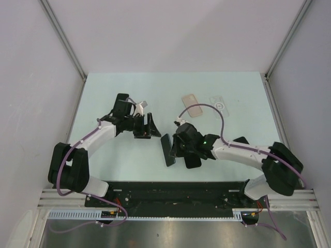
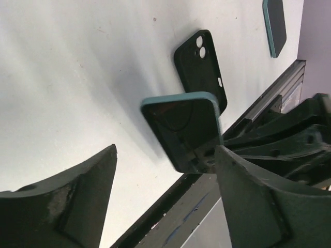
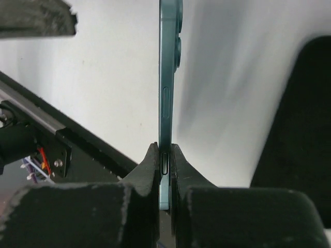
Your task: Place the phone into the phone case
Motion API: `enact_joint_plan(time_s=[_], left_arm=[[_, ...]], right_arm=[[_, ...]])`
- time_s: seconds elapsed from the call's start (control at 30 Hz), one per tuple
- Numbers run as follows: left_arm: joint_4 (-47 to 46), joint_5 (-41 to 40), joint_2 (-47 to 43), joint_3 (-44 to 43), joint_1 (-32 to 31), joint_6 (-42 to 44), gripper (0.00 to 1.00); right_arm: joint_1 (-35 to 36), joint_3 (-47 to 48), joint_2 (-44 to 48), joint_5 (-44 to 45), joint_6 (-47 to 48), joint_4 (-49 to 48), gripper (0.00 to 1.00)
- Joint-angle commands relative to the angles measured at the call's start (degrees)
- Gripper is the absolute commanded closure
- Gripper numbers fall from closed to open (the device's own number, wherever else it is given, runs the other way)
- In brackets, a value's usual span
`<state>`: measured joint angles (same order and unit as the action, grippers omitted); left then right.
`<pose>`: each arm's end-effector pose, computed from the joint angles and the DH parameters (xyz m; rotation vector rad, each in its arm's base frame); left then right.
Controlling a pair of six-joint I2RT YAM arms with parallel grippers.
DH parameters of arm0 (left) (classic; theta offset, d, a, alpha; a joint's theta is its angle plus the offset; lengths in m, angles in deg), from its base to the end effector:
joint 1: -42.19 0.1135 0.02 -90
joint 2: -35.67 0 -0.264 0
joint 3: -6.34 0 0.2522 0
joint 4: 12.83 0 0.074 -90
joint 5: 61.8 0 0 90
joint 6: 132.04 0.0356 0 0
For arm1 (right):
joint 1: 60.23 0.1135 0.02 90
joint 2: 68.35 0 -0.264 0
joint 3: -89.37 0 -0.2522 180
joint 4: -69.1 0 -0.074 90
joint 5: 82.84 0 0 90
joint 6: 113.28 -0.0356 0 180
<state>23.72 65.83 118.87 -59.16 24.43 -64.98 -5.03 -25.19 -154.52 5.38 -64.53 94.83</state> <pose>0.2683 -0.1088 0.2160 0.1657 2.5759 -1.1074 0.1781 0.2582 0.2082 -0.3249 2.5255 0.7847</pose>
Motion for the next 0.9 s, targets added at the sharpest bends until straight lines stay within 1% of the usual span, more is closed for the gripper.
enact_joint_plan(time_s=[0.0,0.03,0.07,0.1,0.13,0.17,0.2,0.27,0.3,0.33,0.37,0.47,0.53,0.73,0.87], left_arm=[[-2.2,0.0,-2.2,1.1,-1.0,1.3,0.25],[-2.0,-0.3,-2.2,1.0,-1.4,1.2,0.35],[-1.9,-0.4,-1.8,1.0,-1.7,0.7,0.4],[-2.0,-0.9,-1.8,1.0,-2.2,0.2,0.45],[-2.1,-2.5,-1.8,1.0,-3.4,-0.4,0.58],[-2.9,-3.3,-1.7,1.0,-4.4,-1.5,0.66],[-3.6,-3.7,-1.7,0.9,-5.4,-1.9,0.79],[-6.8,-4.7,-1.5,1.6,-9.1,-4.2,0.9],[-7.9,-4.9,-1.1,1.7,-10.3,-5.1,0.99],[-9.2,-5.6,0.2,2.1,-12.5,-6.1,1.0],[-11.8,-6.1,1.1,2.3,-13.4,-8.0,1.0],[-16.1,-6.5,6.0,2.2,-16.5,-10.7,1.0],[-16.9,-7.0,10.0,1.0,-18.4,-11.3,1.0],[-19.1,-8.4,17.4,-0.9,-21.2,-12.9,1.0],[-20.3,-9.4,19.3,-0.8,-21.7,-13.4,1.0]], right_arm=[[-2.5,-2.4,11.1,1.4,3.0,6.0,1.0],[-4.8,-3.2,12.8,0.8,3.5,6.7,1.0],[-6.2,-5.2,16.4,-0.8,4.4,8.1,1.0],[-7.6,-6.0,18.0,-1.6,5.9,8.9,1.0],[-11.1,-6.8,19.4,-4.1,6.7,9.6,1.0],[-12.7,-7.7,22.0,-5.5,7.5,10.8,1.0],[-14.4,-9.1,23.1,-7.0,9.0,11.1,1.0],[-18.6,-10.6,25.3,-10.0,10.3,11.8,1.0],[-19.8,-12.2,27.1,-10.7,10.8,11.8,1.0],[-20.7,-12.9,27.6,-12.9,11.2,11.5,1.0],[-22.5,-13.4,28.0,-14.3,11.5,10.7,1.0],[-24.5,-15.6,28.0,-17.4,12.6,9.4,1.0],[-26.3,-16.7,27.2,-19.6,13.0,8.5,1.0],[-28.1,-17.6,23.4,-22.3,14.4,5.2,1.0],[-28.5,-18.1,20.9,-24.3,14.3,1.8,1.0]])
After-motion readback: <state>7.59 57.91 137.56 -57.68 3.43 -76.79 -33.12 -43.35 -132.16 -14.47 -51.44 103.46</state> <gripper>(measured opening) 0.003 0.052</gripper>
